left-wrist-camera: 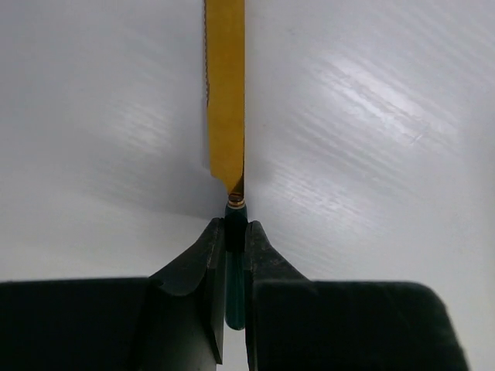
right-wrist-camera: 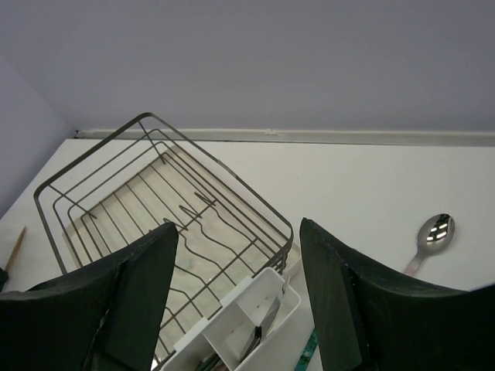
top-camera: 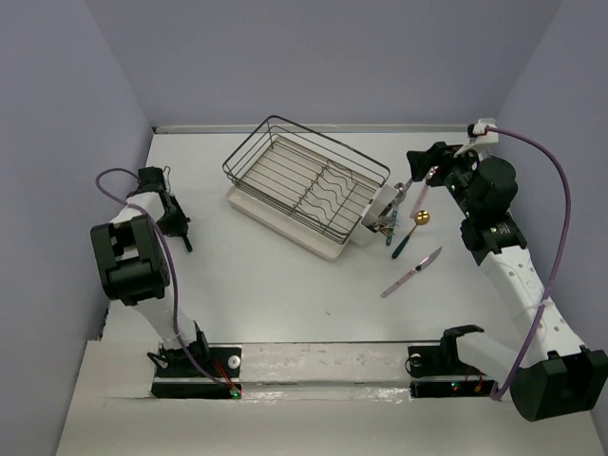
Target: Sort the eating utensils into containers
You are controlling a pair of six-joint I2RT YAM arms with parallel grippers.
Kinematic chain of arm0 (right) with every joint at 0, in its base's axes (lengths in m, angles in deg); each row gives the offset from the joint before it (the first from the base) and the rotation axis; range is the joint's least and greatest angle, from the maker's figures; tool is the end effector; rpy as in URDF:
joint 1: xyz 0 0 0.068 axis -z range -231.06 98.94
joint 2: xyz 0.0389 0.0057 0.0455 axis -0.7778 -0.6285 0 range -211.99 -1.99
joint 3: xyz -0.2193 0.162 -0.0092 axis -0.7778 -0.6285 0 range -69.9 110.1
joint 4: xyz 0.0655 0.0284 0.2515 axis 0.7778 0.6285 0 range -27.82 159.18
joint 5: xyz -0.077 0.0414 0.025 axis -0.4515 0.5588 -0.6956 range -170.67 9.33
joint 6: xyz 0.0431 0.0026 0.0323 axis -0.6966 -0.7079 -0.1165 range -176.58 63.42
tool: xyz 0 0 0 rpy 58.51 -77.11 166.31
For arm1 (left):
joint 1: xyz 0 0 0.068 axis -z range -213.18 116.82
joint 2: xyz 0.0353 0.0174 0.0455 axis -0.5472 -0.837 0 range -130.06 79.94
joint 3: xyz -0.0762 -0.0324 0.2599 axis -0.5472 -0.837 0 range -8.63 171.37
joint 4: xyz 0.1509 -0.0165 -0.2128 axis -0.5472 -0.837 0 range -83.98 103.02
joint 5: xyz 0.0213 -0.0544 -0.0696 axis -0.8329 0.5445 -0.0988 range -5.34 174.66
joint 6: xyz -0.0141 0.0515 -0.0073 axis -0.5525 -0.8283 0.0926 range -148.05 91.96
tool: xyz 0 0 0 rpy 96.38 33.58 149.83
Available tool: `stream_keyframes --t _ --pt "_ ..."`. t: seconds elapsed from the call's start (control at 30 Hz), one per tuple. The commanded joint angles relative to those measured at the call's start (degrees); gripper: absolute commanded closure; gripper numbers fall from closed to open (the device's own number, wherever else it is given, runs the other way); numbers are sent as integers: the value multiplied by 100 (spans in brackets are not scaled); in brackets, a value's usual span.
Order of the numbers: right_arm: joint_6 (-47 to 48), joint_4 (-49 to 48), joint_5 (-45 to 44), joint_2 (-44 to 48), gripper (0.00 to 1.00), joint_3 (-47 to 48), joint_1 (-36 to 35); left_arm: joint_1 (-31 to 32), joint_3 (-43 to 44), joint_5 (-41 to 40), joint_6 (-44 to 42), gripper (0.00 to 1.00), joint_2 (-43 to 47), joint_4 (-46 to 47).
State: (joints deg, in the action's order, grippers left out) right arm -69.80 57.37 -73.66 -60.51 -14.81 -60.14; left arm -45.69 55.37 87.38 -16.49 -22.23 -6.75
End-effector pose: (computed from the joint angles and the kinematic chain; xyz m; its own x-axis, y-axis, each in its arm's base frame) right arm 0.2359 0.0421 0.3866 -0.0401 0.2234 -0.9739 -0.2751 0.9346 0.2257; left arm 0.3552 0.0771 0.1745 -0.7721 -0.3764 -0.5121 -0.3538 0.9239 -0.1458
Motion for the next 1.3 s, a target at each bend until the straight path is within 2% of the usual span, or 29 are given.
stream_keyframes --t 0.0,0.2,0.3,0.4,0.57,0.6,0.67,0.8,0.9,0.97,1.27 --pt "126 -133 142 -89 31 432 -32 -129 94 615 -91 100 996 -475" --pt "126 15 932 -528 36 1115 -32 -50 910 879 -601 100 2200 121" --pt "126 148 1180 -862 40 1565 -355 143 1306 1203 -978 100 2570 481" --pt "302 174 1206 -1213 39 2354 -813 442 1562 1729 -1311 100 2860 710" --pt "-830 166 2251 -2206 37 3601 -1085 1215 1571 2197 -2059 100 3466 1168" --pt "-910 157 2383 -2521 36 3805 -1226 1573 1614 2206 -2104 100 3519 1194" --pt "-815 148 2437 -2769 34 4322 -1690 1804 1754 2259 -2131 100 3572 1195" --pt "-779 139 2788 -3314 25 5070 -2140 2322 1914 2075 -2227 100 3616 1282" --pt "-990 87 2833 -3657 24 5362 -2308 2876 1870 1785 -2525 100 3651 1344" --pt "-1052 86 2780 -3850 25 5512 -2466 3394 1712 1303 -2982 100 3687 1475" --pt "-1570 -10 2604 -4123 28 5354 -2669 3756 1553 818 -2702 100 3546 1933"
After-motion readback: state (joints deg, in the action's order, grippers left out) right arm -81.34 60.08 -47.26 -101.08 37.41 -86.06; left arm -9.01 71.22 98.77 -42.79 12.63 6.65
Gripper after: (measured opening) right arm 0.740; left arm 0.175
